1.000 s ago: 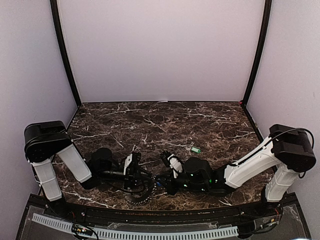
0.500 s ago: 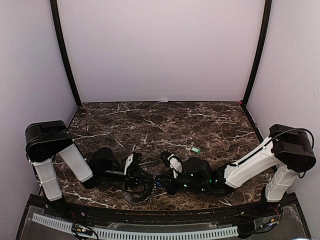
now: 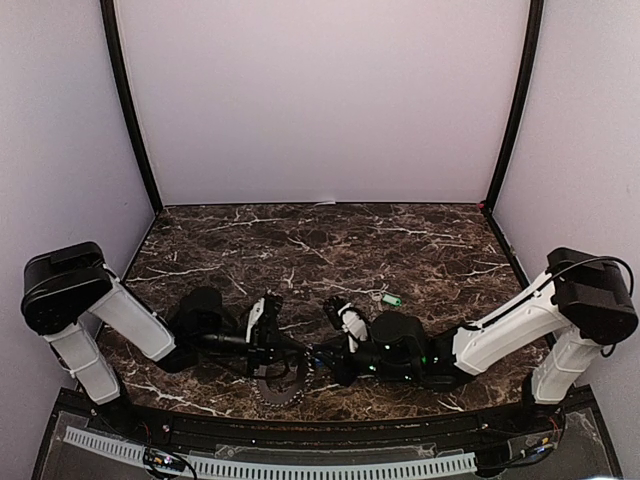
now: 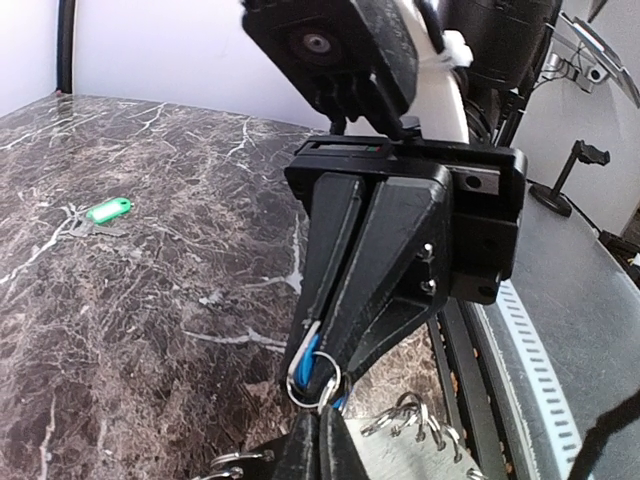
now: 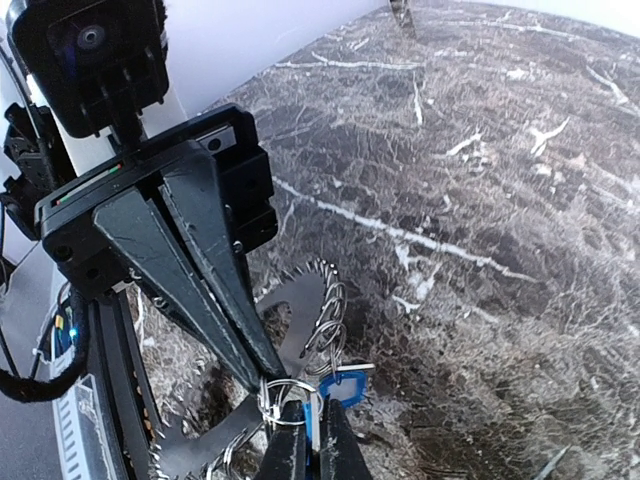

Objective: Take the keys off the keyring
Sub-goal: Pass from the right arm to the left

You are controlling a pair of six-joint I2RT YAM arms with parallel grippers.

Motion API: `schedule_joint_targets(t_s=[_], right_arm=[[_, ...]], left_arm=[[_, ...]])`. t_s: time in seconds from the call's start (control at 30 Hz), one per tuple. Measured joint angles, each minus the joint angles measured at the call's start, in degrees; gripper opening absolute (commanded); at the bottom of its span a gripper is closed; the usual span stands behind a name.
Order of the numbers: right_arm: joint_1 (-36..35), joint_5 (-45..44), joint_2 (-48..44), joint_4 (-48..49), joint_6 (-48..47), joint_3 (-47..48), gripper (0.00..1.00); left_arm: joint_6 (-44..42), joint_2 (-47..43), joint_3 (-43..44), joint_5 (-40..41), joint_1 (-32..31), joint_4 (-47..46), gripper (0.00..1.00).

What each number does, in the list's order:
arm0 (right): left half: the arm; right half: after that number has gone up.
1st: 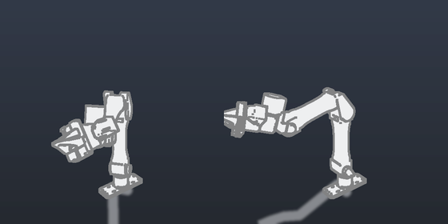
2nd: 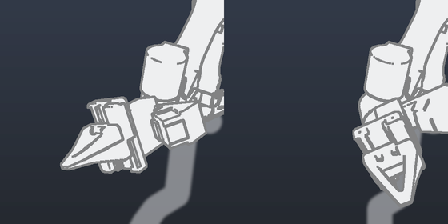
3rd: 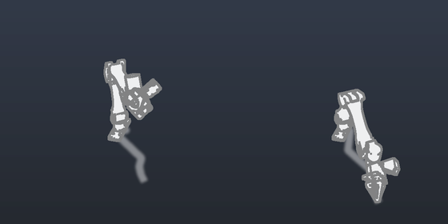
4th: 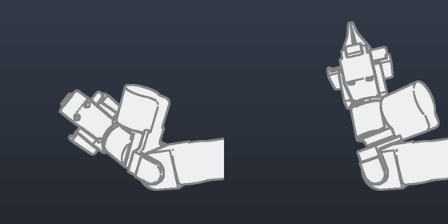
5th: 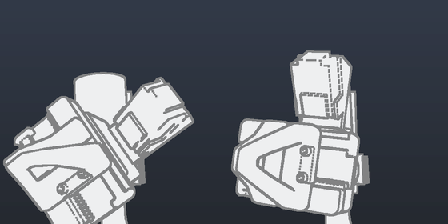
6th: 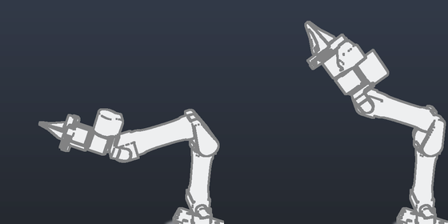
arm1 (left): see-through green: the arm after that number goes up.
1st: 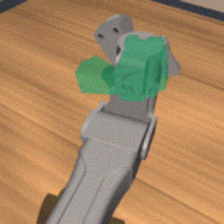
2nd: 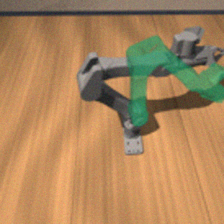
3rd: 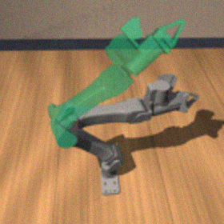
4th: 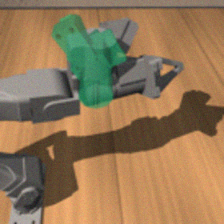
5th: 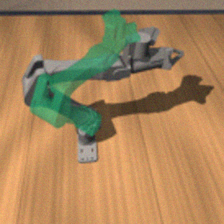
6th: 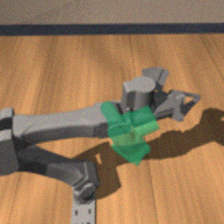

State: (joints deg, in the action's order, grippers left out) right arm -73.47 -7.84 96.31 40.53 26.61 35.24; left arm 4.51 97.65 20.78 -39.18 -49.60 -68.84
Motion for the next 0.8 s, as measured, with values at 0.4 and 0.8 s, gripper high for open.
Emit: schedule_joint_targets(t_s=[0.4,0.8], right_arm=[[0.61,-9.97,-13.84,-11.26,-4.83,0.11,0.0],[0.59,-14.14,-18.75,-26.4,-12.55,2.34,0.0]], left_arm=[[-1.99,-11.63,16.46,7.39,-2.86,32.33,0.0],[-2.82,-11.76,30.01,9.07,-3.93,59.21,0.0]])
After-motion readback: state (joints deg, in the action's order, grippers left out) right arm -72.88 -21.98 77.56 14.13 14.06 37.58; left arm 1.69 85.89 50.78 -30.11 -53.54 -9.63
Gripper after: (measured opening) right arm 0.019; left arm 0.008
